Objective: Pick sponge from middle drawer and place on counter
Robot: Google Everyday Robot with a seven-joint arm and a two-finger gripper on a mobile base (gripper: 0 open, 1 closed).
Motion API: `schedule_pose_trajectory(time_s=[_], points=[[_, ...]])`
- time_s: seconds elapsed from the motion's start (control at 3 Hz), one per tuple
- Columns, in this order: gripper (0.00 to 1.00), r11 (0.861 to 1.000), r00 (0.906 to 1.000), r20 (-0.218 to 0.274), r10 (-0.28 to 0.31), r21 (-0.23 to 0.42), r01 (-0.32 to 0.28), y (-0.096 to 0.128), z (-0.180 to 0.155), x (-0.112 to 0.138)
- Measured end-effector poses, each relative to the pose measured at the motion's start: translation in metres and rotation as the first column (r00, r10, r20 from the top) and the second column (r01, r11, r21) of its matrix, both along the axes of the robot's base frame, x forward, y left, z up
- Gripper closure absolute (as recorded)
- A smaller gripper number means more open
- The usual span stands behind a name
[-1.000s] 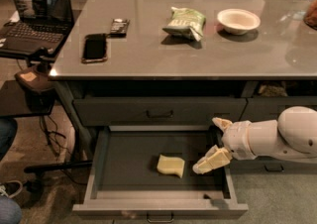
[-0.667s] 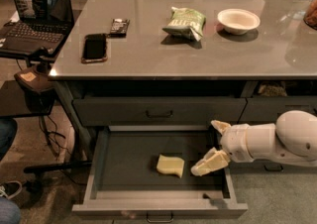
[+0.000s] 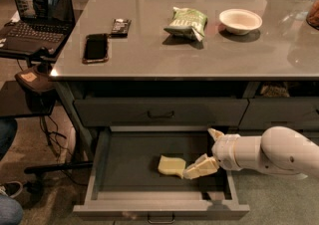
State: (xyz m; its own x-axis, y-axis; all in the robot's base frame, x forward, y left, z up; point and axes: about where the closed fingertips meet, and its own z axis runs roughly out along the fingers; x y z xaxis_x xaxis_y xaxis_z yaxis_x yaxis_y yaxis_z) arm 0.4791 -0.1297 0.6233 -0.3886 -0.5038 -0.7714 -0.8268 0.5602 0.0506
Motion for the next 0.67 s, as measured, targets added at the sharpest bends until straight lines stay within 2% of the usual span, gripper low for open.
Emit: schedule_pose_trajectory(time_s=[0.33,0.67], points=[[0.00,1.000,1.0000,0.000,0.000,0.000,0.000,0.000,0.000,0.000],[0.00,0.998,0.9996,0.028,-0.005,0.068,0.003,0.010,-0.020,0.013]])
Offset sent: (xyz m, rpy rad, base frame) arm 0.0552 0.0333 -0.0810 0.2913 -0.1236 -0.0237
